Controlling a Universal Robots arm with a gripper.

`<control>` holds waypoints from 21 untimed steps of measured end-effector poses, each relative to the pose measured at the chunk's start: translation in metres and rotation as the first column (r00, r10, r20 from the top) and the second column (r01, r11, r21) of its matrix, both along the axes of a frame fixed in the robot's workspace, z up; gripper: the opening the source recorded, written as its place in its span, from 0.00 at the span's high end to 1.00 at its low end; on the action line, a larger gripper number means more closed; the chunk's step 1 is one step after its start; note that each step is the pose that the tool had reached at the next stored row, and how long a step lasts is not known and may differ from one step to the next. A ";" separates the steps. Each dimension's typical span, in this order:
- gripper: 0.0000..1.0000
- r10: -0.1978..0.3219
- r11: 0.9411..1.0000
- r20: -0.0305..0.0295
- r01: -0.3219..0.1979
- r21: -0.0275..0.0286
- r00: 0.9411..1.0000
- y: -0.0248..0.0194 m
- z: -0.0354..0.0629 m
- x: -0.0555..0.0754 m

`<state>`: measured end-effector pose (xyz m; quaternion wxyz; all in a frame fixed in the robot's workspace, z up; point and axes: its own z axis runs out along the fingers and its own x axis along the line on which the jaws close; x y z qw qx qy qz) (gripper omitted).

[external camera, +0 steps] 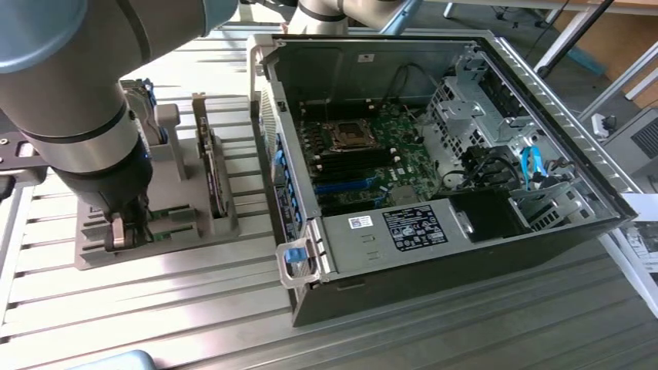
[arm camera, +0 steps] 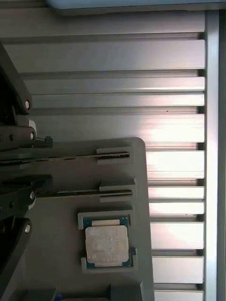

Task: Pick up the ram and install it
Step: 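Pick up the ram and move it above insertion slot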

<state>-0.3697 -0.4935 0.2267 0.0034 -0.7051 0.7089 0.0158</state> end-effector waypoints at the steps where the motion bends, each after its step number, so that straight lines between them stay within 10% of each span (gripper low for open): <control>1: 0.64 0.000 1.000 0.000 0.000 0.000 1.000 -0.0001 -0.0019 0.000; 21: 0.64 0.001 1.000 0.000 -0.001 0.000 1.000 -0.0008 -0.0212 0.000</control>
